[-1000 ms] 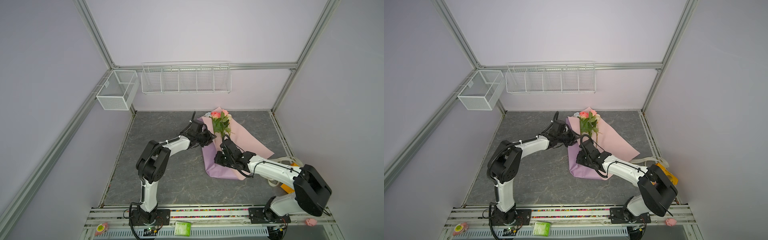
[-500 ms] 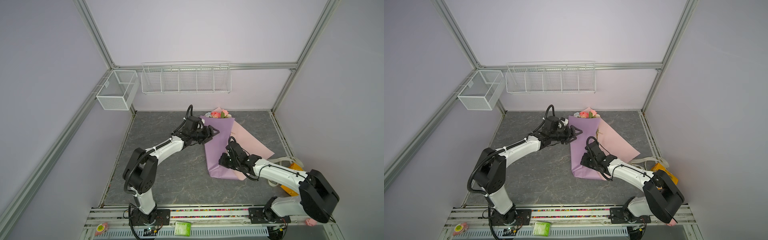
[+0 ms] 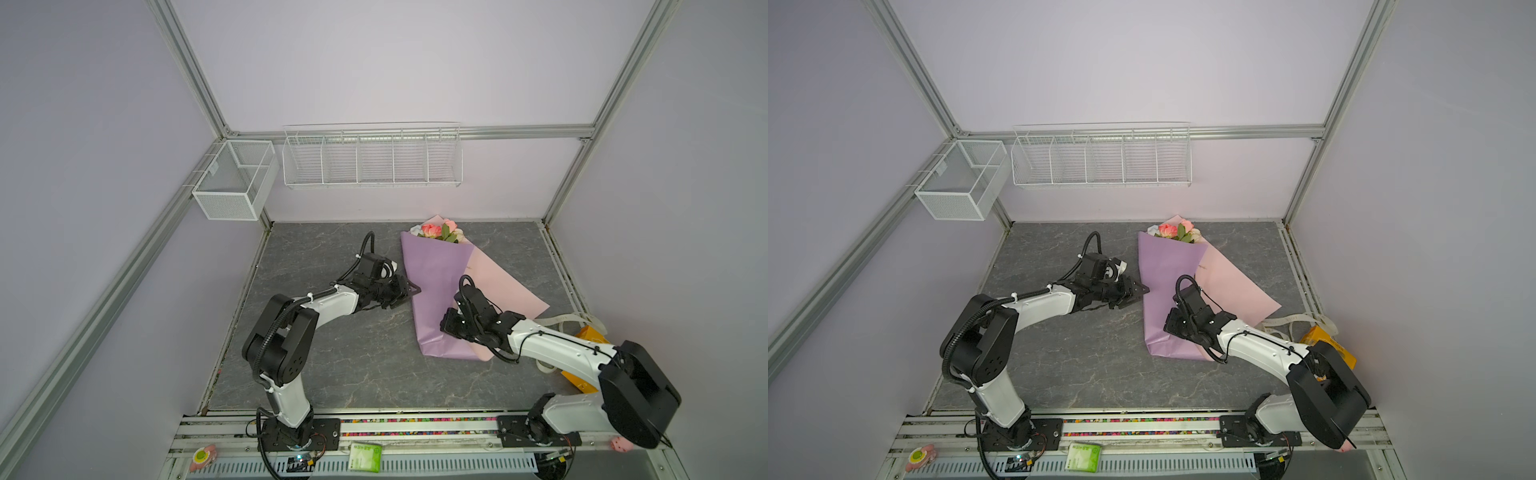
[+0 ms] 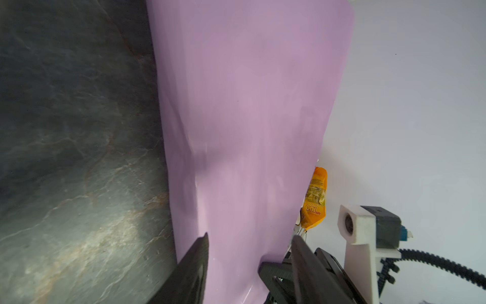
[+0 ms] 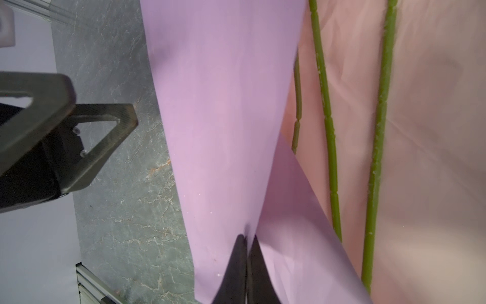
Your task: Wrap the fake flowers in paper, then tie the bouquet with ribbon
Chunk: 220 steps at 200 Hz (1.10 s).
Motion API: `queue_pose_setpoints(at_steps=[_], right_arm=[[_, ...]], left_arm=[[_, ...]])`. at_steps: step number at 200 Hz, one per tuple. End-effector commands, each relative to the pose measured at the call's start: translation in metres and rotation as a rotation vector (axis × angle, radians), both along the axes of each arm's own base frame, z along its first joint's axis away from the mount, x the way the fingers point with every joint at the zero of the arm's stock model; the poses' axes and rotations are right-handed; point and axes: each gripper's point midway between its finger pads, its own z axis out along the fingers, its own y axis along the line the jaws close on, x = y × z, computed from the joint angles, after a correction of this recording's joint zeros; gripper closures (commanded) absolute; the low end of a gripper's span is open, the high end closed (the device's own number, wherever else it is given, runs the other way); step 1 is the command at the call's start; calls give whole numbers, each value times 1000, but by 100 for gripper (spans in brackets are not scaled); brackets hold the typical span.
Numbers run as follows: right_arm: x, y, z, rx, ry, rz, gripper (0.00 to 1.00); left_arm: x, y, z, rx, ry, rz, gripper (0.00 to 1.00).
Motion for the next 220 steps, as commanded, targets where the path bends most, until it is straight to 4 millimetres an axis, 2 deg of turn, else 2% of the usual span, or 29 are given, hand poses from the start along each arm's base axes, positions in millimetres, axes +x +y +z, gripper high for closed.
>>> queue_pose_setpoints(at_steps=[1, 51, 98, 168, 195, 220], right_arm=[[-7, -11, -9, -35, 39, 6, 94], [-11, -11, -18, -38, 77, 32, 94], [-14, -20, -28, -63, 114, -2, 94], [-15, -20, -30, -62, 133, -4, 94], [-16, -19, -30, -60, 137, 3, 94], [-17, -20, -31, -65, 138, 6, 94]], left_arm=[[7, -5, 8, -42, -45, -16, 50], [20, 1, 11, -30, -80, -4, 52], [28, -11, 4, -32, -83, -66, 55], [50, -26, -5, -23, -84, -92, 57], [61, -26, -15, 19, -95, -82, 57], [73, -26, -38, 56, -78, -76, 60]])
